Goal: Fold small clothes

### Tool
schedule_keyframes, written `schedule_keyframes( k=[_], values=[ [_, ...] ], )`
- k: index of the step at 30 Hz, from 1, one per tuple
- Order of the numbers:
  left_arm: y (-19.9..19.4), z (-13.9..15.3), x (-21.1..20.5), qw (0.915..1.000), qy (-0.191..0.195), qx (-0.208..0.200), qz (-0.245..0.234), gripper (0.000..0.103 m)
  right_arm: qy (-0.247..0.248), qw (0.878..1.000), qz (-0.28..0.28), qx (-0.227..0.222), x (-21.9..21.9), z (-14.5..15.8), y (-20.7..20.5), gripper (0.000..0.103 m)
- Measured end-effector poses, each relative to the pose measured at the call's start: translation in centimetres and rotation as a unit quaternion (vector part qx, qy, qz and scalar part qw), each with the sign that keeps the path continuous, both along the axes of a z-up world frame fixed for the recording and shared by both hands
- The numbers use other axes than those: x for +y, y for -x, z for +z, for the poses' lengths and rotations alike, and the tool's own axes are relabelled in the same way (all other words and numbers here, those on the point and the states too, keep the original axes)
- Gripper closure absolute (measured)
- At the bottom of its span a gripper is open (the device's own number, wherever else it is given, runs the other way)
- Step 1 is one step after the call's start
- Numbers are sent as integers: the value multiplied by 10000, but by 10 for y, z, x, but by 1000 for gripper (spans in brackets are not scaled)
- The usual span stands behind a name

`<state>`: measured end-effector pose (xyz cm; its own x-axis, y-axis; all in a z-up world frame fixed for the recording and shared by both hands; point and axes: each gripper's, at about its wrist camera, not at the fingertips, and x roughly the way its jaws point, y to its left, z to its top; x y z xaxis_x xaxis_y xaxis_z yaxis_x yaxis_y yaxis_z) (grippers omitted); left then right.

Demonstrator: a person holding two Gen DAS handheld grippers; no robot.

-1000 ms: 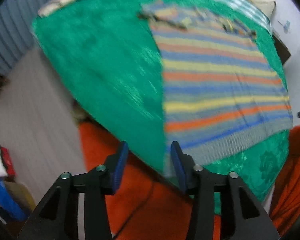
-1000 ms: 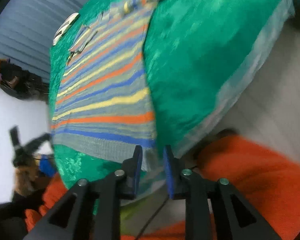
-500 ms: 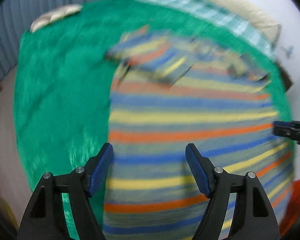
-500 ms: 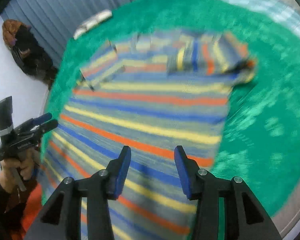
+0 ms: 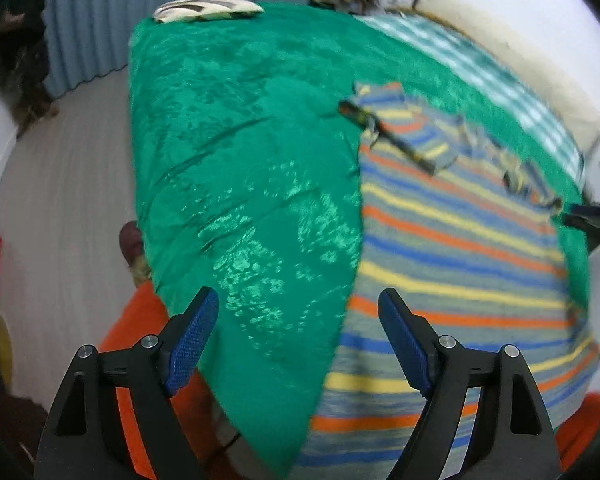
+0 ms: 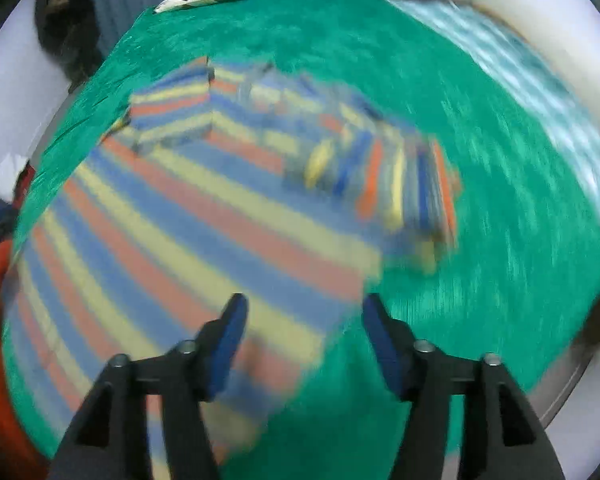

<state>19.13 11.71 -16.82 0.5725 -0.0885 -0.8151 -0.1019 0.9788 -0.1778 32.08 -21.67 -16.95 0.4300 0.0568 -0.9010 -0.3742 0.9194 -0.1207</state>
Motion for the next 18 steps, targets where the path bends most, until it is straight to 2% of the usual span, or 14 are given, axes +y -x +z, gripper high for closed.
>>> schedule_keyframes(
  k=[3,6,7,8,9,11,12,13,14,16,18],
  values=[
    [7,7,-4,9999,-69,-40,118,19,118,9999,-88,-19,27,-19,-71,37],
    [11,4,-7,9998,-106,84,135,19,-23,9993,-376,37,28,-39,-107,38],
    [11,1,-7,9998,-89,141,112,19,-125,9983,-562,137,21,-48,-115,52],
    [12,-2,-10,9997,-83,206,51,19,-296,9967,-710,273,12,-53,-116,72],
    [13,-3,-12,9997,-106,228,17,19,-589,9934,-897,409,0,-54,-115,73],
    [15,-3,-18,9997,-125,201,-65,19,-939,9895,-1043,355,-23,-46,-99,72],
    [16,-2,-24,9997,-124,170,-158,19,-1025,9886,-1052,323,-36,-37,-84,68],
    [15,0,-29,9995,-124,139,-260,19,-1066,9881,-1058,326,-45,-30,-72,52],
    [15,1,-36,9992,-129,106,-376,19,-1133,9876,-1048,292,-52,-23,-57,40],
    [14,4,-49,9981,-161,55,-587,19,-1287,9882,-811,161,-65,0,-12,40],
    [14,6,-64,9966,-207,7,-793,19,-1445,9878,-496,306,-71,13,39,40]
  ],
)
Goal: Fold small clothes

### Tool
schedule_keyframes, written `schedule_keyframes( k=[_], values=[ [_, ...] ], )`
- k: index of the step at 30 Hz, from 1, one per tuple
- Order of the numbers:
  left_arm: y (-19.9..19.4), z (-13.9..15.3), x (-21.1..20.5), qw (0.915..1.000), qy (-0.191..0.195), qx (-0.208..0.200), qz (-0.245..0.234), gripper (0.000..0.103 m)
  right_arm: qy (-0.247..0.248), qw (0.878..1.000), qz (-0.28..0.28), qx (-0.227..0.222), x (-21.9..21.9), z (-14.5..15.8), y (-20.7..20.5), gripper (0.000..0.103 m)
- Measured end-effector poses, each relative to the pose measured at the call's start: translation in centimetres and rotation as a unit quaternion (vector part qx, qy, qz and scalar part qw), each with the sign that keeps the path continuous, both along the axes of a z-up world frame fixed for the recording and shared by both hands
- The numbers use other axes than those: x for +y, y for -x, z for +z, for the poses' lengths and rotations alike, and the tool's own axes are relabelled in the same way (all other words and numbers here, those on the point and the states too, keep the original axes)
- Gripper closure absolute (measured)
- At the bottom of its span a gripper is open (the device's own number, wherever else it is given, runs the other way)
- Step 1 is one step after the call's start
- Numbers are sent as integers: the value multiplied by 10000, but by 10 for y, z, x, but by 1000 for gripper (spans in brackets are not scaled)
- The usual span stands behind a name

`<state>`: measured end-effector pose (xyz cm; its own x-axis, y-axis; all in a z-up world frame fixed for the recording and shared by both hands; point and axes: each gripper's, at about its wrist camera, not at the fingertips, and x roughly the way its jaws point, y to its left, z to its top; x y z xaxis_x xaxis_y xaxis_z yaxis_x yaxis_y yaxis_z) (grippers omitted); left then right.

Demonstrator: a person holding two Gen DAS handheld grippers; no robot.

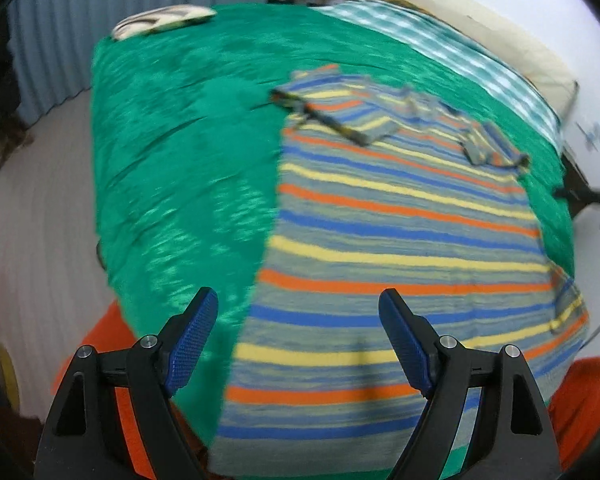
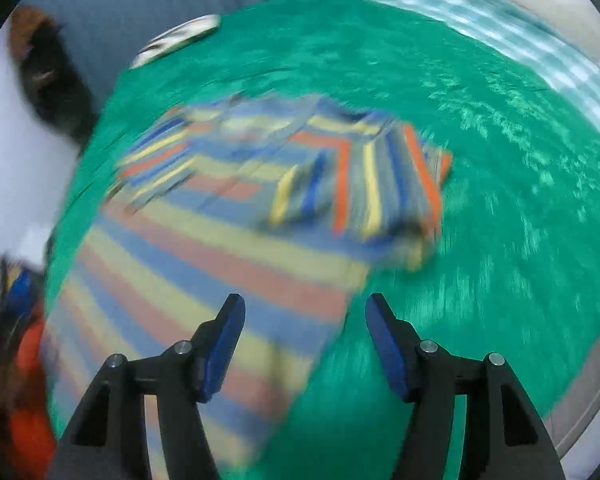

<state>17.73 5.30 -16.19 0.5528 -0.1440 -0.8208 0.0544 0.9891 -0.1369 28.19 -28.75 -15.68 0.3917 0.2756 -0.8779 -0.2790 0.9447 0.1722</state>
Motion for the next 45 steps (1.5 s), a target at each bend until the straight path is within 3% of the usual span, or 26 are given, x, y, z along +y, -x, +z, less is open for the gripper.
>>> schedule_keyframes(
  k=[3,7,11,12,14,17,18,19,20,22,24,25,26,27,28,29,30,32,33,35,37,39,42,43,44,45],
  values=[
    [5,2,-16,9998,-12,-30,-210,19,-527,9969,308,498,-4,0,65,40],
    [18,3,-33,9985,89,-55,-533,19,-1246,9900,164,645,-13,-7,146,40],
    [23,2,-46,9976,29,25,-694,19,-1888,9777,-487,784,-25,-56,177,38],
    [24,3,-46,9975,35,18,-701,19,-2129,9705,-456,1032,-22,-73,180,42],
    [29,11,-47,9972,56,-65,-743,19,-2049,9706,-336,1215,-11,-90,191,97],
    [35,20,-53,9956,-6,-218,-913,17,-2244,9595,-847,1476,-19,-100,195,97],
    [35,22,-56,9948,-79,-258,-979,17,-1980,9651,-801,1515,-18,-99,195,96],
    [36,22,-60,9941,-159,-288,-1029,17,-1583,9726,-680,1560,-15,-95,193,86],
    [36,23,-62,9938,-205,-298,-1053,17,-1163,9786,-581,1598,-14,-91,191,69],
    [36,23,-63,9939,-180,-294,-1050,17,-342,9901,-464,1281,-22,-64,182,56],
    [33,23,-60,9950,-50,-246,-971,17,689,9946,-419,655,-34,-28,159,56],
    [31,22,-58,9957,-3,-204,-909,17,1464,9877,-462,305,-38,-12,139,55],
    [28,21,-55,9965,54,-159,-815,17,2410,9693,-471,-85,-40,-1,117,51],
    [27,21,-53,9970,73,-150,-760,17,3767,9228,-320,-737,-37,8,87,49],
    [26,22,-50,9976,78,-145,-671,17,4299,8964,-170,-1071,-35,10,64,46],
    [24,23,-45,9983,71,-147,-556,17,4230,8984,-20,-1182,-33,13,37,46],
    [24,23,-43,9986,64,-152,-501,17,3666,9237,75,-1109,-32,18,13,46],
    [23,24,-35,9994,3,-141,-329,17,1742,9794,127,-1015,-23,27,-38,47],
    [22,23,-32,9996,-36,-124,-267,17,1311,9859,210,-1021,-13,27,-52,47],
    [21,19,-24,9998,-142,-31,-109,17,755,9888,691,-1087,29,16,-80,47],
    [19,14,-18,9998,-199,68,8,17,678,9850,1226,-1004,65,-2,-94,47],
    [18,10,-14,9996,-229,140,74,17,896,9777,1682,-877,100,-27,-103,46],
    [14,4,-11,9992,-286,244,137,17,1421,9723,1665,-821,121,-63,-107,45],
    [12,2,-12,9991,-298,277,142,17,1376,9754,1553,-749,114,-69,-111,64],
    [12,3,-12,9990,-300,285,138,17,1369,9790,1317,-740,97,-71,-115,97],
    [12,4,-12,9991,-287,271,123,17,1189,9856,899,-803,78,-63,-115,96]
  ],
)
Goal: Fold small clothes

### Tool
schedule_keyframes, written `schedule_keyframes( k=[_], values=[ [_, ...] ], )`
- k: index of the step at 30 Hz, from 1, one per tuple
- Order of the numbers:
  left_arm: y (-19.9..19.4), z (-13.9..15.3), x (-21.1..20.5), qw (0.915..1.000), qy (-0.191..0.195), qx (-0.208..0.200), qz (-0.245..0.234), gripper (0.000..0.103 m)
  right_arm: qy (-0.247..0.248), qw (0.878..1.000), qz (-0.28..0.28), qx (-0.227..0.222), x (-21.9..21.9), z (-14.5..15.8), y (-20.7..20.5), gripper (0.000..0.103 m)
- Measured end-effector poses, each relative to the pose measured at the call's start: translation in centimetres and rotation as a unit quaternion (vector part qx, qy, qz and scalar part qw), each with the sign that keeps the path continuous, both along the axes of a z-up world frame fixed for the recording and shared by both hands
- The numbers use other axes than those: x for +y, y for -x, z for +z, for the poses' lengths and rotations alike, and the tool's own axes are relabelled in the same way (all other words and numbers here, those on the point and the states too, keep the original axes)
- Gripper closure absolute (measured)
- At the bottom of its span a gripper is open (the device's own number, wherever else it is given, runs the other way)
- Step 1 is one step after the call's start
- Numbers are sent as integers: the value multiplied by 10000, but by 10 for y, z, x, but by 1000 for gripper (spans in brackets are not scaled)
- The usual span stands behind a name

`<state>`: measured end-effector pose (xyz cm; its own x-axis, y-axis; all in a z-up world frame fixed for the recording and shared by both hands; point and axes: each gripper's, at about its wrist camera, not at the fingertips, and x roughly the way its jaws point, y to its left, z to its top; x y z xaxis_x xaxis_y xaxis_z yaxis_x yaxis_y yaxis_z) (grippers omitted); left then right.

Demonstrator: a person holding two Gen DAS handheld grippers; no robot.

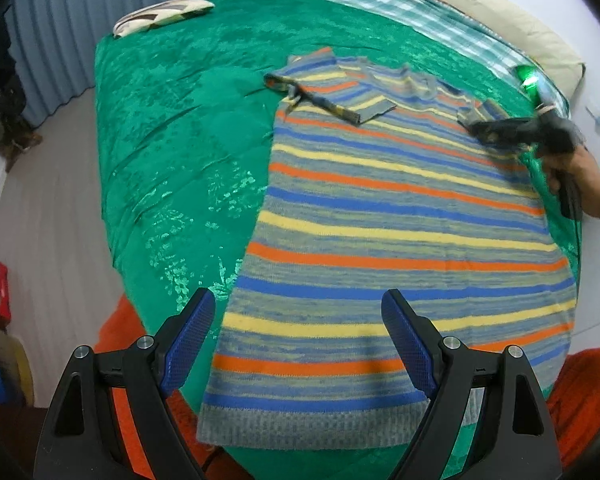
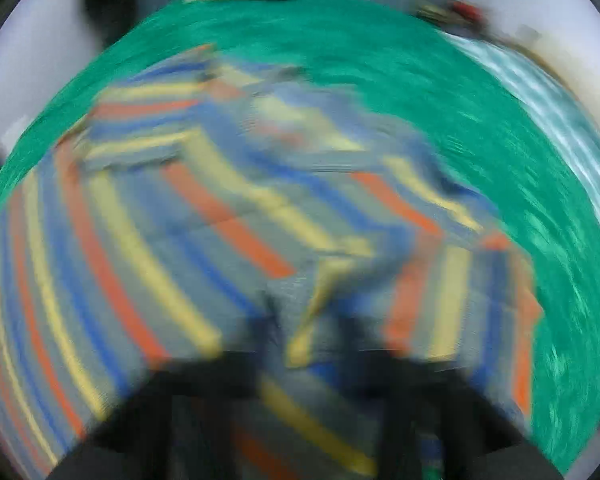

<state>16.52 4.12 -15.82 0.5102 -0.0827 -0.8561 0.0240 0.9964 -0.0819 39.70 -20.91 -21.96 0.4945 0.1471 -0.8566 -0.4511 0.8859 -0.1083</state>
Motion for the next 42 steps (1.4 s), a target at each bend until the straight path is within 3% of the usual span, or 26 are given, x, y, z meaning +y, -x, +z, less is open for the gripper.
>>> schedule_keyframes(
  k=[1,2,4,7,9,12,14,17,21,23,25,30,35,37,39,40,42],
  values=[
    [1,2,0,10000,17,-41,-22,17,-506,9976,-447,-152,-32,17,3,96],
    [2,4,0,10000,9,-87,-46,17,-667,9947,-735,-261,-54,27,5,97],
    [3,5,-1,9999,3,-111,-78,17,-1212,9766,-1708,-491,-134,54,20,97],
    [4,2,-3,9998,147,-35,-110,17,-1576,9304,-3276,-471,-259,62,46,97],
    [3,-1,-7,9995,265,68,-150,17,-1561,9102,-3829,-238,-310,51,60,98],
    [4,1,-16,9993,263,56,-242,17,-1851,8928,-4103,159,-338,28,80,98],
    [7,6,-21,9993,201,-16,-305,17,-2040,8886,-4102,233,-338,21,86,98],
    [10,11,-22,9993,128,-78,-341,17,-2191,8813,-4181,205,-337,17,97,99],
    [12,10,-16,9995,136,-60,-262,17,-2586,8545,-4504,96,-340,24,128,99],
    [11,5,-13,9996,169,22,-218,17,-2312,8579,-4586,130,-336,23,137,99],
    [9,0,-11,9996,171,129,-192,17,-2321,8514,-4683,435,-332,6,130,99],
    [13,8,3,9999,34,71,-74,17,-2334,8412,-4857,454,-331,-1,132,99],
    [18,32,42,9997,-171,-116,109,17,-1770,8309,-5254,484,-351,5,165,89],
    [15,41,54,9995,-168,-184,204,17,-1530,8405,-5193,202,-348,21,175,87],
    [9,47,61,9993,-92,-248,265,16,-1599,8647,-4757,-194,-332,40,176,86],
    [4,52,63,9992,-19,-281,288,16,-1871,8759,-4436,-311,-323,44,173,85],
    [-7,64,60,9992,55,-328,210,16,-2141,8916,-3982,-262,-307,38,163,70]
  ],
)
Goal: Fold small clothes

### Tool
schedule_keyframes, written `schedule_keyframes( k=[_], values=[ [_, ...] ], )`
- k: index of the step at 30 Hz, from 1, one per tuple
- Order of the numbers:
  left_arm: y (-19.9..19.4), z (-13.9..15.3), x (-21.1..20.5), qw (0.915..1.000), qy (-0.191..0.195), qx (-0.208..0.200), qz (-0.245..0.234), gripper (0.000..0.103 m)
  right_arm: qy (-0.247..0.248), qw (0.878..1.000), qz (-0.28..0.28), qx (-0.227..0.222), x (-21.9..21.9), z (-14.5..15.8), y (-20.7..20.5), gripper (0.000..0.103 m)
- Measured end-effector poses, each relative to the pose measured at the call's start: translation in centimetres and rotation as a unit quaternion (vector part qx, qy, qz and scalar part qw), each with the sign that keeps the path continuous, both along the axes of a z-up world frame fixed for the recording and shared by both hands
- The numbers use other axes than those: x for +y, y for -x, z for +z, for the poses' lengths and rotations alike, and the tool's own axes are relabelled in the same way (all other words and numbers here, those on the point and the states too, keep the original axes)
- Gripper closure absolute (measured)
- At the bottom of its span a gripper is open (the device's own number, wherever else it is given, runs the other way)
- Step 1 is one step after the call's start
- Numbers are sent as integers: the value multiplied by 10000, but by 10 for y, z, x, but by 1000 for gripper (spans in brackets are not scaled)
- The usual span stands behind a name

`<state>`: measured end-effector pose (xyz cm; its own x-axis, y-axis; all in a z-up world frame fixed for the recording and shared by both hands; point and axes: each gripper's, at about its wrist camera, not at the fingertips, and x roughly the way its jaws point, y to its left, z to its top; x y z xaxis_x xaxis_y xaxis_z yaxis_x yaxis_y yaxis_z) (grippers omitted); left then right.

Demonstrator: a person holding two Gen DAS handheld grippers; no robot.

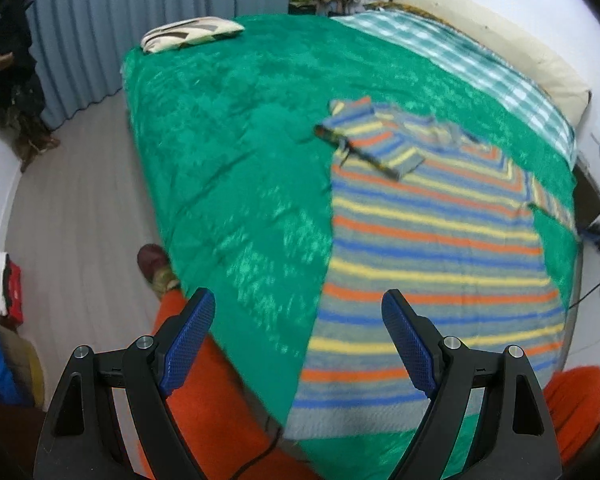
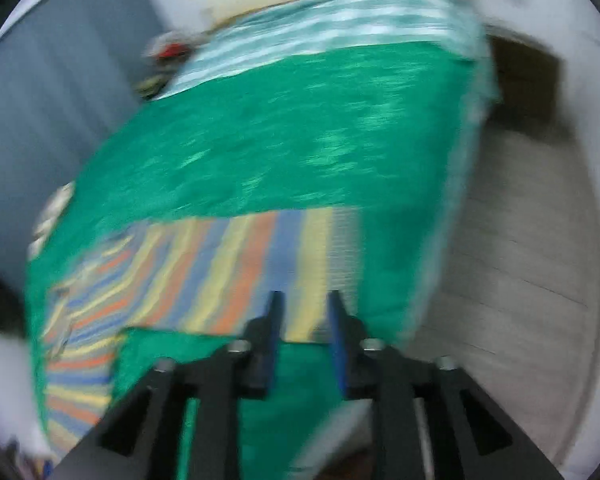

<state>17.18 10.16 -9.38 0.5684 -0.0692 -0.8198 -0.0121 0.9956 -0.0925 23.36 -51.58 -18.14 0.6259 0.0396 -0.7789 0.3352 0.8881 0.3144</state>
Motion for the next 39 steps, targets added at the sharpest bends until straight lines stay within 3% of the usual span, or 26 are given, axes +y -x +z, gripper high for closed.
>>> schedule_keyframes(
  k=[3,4,5,7,9,11,14,16,18,19,22,24,25,26,27,29,31,33,34,36,39],
  values=[
    [-11,36,-2,9991,90,-309,-268,14,-43,9960,37,894,5,-40,-6,66],
    [-15,58,-1,9973,148,-555,-453,11,117,9957,-101,909,5,-39,3,66],
    [-19,72,-1,9954,175,-721,-611,3,396,9950,-216,886,7,-31,14,66],
    [-32,88,-7,9899,226,-912,-1059,2,1042,9910,-114,830,27,-7,43,66],
    [-53,86,-25,9843,185,-832,-1549,1,1468,9860,323,721,63,21,77,66],
    [-82,65,-56,9744,45,-745,-2120,2,1554,9828,864,508,113,45,115,63],
    [-127,16,-111,9566,-327,-625,-2826,6,1199,9832,1349,266,181,55,152,59],
    [-161,-28,-146,9402,-954,-480,-3235,21,751,9840,1609,168,222,50,170,59],
    [-188,-63,-160,9346,-1296,-191,-3308,38,445,9822,1822,121,261,43,177,59],
    [-206,-86,-163,9339,-1355,77,-3307,40,368,9800,1952,104,278,40,178,59],
    [-225,-119,-162,9269,-1335,437,-3480,38,426,9719,2313,118,315,30,171,59],
    [-226,-125,-162,9249,-1308,241,-3561,30,603,9676,2446,175,326,26,168,59],
    [-229,-125,-160,9287,-1149,309,-3511,32,628,9672,2453,189,326,24,165,59],
    [-232,-125,-157,9340,-979,370,-3417,51,632,9673,2449,204,327,22,163,59],
    [-238,-124,-152,9396,-876,391,-3285,96,635,9686,2391,241,326,19,160,59],
    [-248,-113,-136,9520,-550,535,-2963,101,612,9702,2324,315,323,10,147,59],
    [-257,-87,-104,9688,-115,302,-2458,101,723,9698,2290,432,324,2,144,59],
    [-269,-56,-51,9838,386,-43,-1750,101,864,9666,2352,543,328,-7,142,59],
    [-275,-39,-6,9905,733,-237,-1143,101,877,9659,2363,589,330,-10,141,59],
    [-280,-29,56,9931,1048,-399,-329,101,825,9652,2395,654,331,-15,140,59],
    [-284,-41,138,9903,1114,-277,787,101,885,9625,2471,691,338,-20,137,59]
  ],
)
